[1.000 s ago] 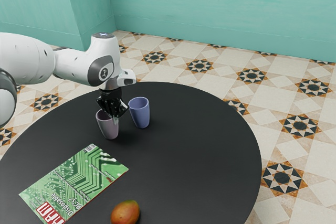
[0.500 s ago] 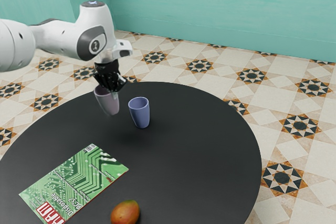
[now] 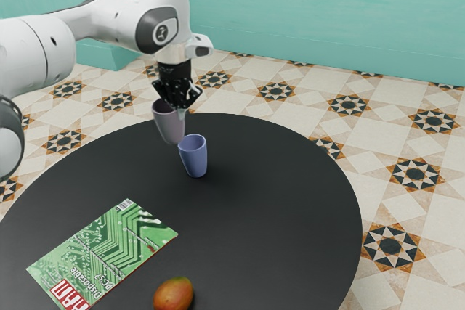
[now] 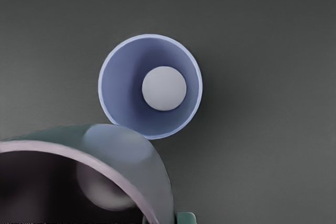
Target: Place the left cup onto the right cup
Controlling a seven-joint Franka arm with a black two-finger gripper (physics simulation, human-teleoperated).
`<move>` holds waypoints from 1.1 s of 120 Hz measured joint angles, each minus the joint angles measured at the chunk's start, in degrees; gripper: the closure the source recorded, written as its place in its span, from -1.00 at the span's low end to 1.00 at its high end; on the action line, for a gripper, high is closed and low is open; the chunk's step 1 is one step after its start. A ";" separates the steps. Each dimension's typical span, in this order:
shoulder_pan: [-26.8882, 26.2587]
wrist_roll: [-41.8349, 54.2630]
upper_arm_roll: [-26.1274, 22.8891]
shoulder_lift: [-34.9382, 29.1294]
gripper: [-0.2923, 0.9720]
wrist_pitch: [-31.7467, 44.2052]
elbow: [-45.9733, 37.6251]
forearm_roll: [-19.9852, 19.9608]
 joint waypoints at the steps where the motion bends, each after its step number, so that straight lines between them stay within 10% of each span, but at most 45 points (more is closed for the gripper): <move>1: 0.00 -0.06 0.00 0.25 0.70 -0.13 0.32 0.00; 132: 0.05 -3.20 -1.34 11.80 0.70 -2.60 14.14 1.18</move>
